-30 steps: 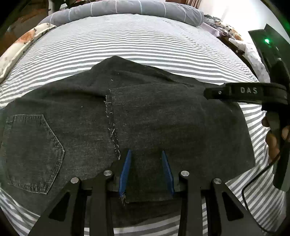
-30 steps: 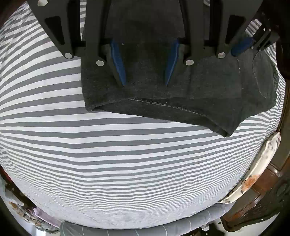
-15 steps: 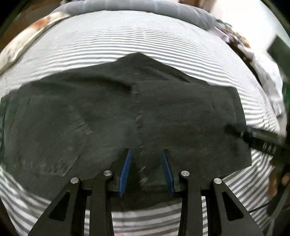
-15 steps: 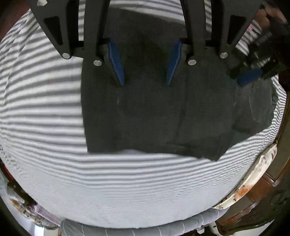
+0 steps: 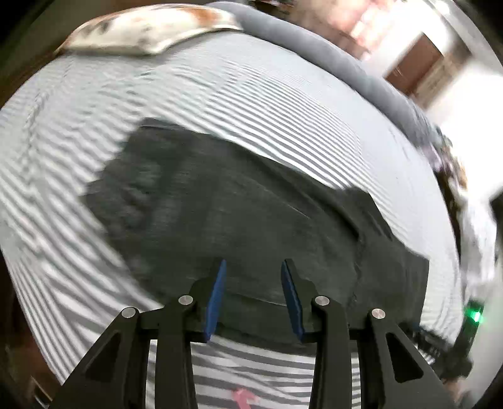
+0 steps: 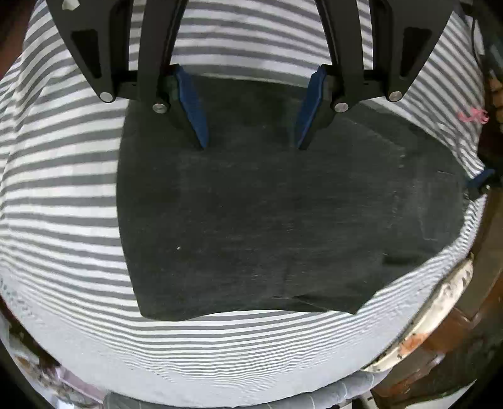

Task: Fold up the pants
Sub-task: 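Grasp the waistband with the left tool and lift it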

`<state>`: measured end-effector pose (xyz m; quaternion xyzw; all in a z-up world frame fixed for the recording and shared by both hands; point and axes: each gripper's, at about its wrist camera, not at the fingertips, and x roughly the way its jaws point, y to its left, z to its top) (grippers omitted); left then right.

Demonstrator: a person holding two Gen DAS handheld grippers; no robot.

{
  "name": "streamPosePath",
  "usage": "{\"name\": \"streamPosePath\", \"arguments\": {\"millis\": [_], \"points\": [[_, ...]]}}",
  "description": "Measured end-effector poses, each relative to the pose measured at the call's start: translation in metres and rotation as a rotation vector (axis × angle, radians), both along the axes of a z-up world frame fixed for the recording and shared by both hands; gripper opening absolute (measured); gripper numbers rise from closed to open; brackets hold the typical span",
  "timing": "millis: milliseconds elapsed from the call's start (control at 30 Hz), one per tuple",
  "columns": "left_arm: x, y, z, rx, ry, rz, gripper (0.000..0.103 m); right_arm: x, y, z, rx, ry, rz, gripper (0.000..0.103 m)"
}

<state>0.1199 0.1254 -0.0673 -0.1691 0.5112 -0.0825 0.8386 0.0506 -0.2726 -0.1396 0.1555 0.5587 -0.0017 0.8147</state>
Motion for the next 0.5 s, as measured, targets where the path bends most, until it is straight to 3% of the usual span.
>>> {"name": "streamPosePath", "arguments": {"millis": [200,300,367,500], "points": [[0.004,0.069,-0.011,-0.095,0.035,0.152,0.038,-0.017,0.006,0.002,0.026,0.007,-0.001,0.056],[0.005,0.099,-0.025,-0.208,0.072,0.214,0.038,-0.018,0.008,0.002,0.04,0.011,-0.012,0.056],[0.005,0.11,-0.034,-0.283,0.097,0.249,0.038,-0.017,0.011,0.004,0.037,0.01,-0.011,0.057],[0.007,0.12,-0.05,-0.34,0.129,0.29,0.038,-0.014,0.02,0.01,0.022,0.005,0.003,0.056]]}}
